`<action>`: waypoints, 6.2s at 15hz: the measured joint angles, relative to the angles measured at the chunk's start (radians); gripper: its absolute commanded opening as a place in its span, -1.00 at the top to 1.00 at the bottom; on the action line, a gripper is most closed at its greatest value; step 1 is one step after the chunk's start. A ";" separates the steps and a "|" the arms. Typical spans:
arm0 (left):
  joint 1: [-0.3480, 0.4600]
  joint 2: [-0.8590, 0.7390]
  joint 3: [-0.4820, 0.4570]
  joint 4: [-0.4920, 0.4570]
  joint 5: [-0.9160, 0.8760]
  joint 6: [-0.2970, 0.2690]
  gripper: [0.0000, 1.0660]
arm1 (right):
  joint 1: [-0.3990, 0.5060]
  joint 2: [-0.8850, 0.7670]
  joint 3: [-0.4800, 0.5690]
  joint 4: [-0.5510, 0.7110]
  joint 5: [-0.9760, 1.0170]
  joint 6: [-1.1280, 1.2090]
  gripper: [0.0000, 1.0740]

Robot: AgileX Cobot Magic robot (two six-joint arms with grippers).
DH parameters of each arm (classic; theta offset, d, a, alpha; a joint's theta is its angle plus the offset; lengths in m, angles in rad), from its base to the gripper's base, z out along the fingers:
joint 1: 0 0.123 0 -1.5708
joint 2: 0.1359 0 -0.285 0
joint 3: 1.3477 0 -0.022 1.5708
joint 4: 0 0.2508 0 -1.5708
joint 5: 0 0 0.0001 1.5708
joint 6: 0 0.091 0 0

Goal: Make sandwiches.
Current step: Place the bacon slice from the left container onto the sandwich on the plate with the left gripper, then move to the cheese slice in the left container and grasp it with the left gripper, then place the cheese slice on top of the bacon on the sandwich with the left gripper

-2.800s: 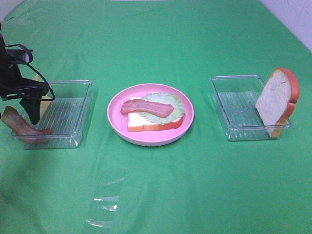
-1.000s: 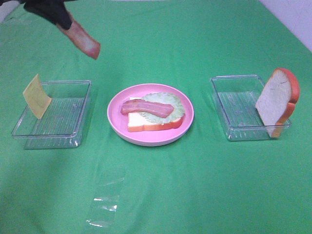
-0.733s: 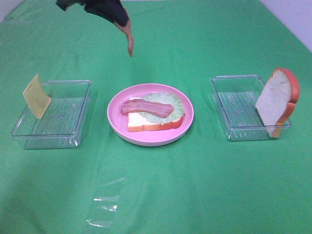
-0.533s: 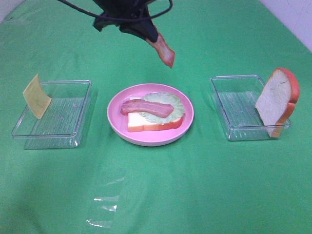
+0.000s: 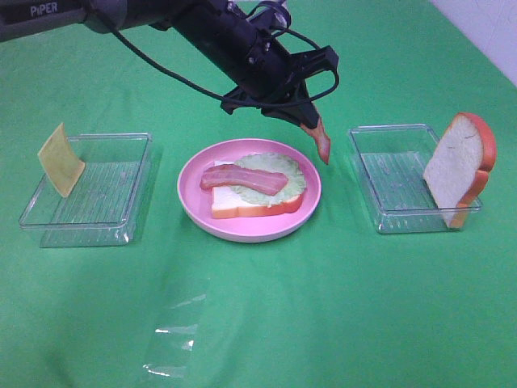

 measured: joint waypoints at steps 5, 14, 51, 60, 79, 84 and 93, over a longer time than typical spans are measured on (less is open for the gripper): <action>-0.002 0.027 0.000 0.092 0.064 -0.027 1.00 | 0.000 0.000 0.000 0.000 0.000 0.000 -0.66; -0.007 0.027 0.000 0.532 0.226 -0.233 1.00 | 0.000 0.000 0.000 0.000 0.000 0.000 -0.66; 0.442 -0.114 0.236 0.705 0.298 -0.147 -0.24 | 0.000 0.000 0.000 0.000 0.000 0.000 -0.66; 0.442 -0.113 0.236 0.712 0.298 -0.173 -0.03 | 0.000 0.000 0.000 0.000 0.000 0.000 -0.66; 0.362 -0.242 0.078 0.552 0.300 -0.148 1.00 | 0.000 0.000 0.000 0.000 0.000 0.000 -0.66; 0.278 -0.280 0.078 0.376 0.301 -0.116 1.00 | 0.000 0.000 0.000 0.000 0.000 0.000 -0.66; 0.035 -0.174 0.078 0.306 0.181 -0.117 1.00 | 0.000 0.000 0.000 0.000 0.000 0.000 -0.66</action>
